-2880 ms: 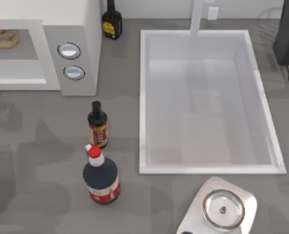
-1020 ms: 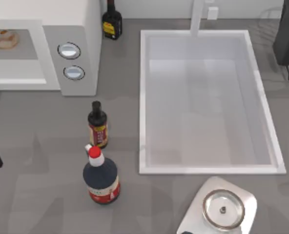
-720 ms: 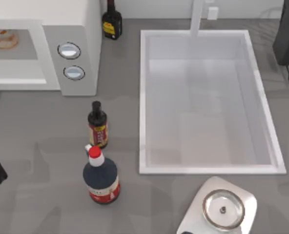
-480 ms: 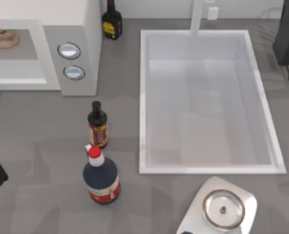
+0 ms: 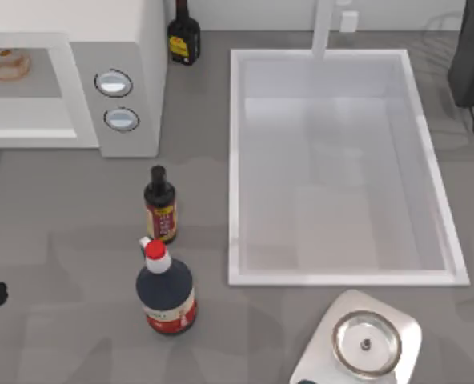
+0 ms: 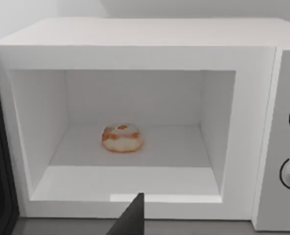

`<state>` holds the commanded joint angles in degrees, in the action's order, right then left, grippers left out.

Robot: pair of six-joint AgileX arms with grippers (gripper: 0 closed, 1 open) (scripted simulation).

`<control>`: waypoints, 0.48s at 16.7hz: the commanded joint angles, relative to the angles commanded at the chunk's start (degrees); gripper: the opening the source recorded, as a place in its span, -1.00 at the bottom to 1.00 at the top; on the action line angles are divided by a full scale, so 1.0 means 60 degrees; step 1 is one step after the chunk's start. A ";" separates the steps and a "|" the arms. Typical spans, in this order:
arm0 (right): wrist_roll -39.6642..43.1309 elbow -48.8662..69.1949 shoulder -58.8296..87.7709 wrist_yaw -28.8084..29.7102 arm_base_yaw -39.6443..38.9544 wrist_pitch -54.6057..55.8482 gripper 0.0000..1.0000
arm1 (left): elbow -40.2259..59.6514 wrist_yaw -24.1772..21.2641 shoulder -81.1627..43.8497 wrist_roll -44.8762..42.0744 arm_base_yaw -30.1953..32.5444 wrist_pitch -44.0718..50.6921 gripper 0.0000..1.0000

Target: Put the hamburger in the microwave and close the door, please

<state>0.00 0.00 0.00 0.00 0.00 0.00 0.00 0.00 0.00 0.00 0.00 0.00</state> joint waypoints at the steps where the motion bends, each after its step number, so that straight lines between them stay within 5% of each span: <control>1: 0.0000 0.0000 0.0000 0.0000 0.0000 0.0000 1.00 | 0.0000 0.0000 0.0000 0.0000 0.0000 0.0000 -0.06; 8: 0.0000 0.0000 0.0000 0.0000 0.0000 0.0000 1.00 | 0.0000 0.0000 0.0000 0.0000 0.0000 0.0000 -1.00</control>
<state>0.00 0.00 0.00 0.00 0.00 0.00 0.00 0.00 0.00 0.00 0.00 0.00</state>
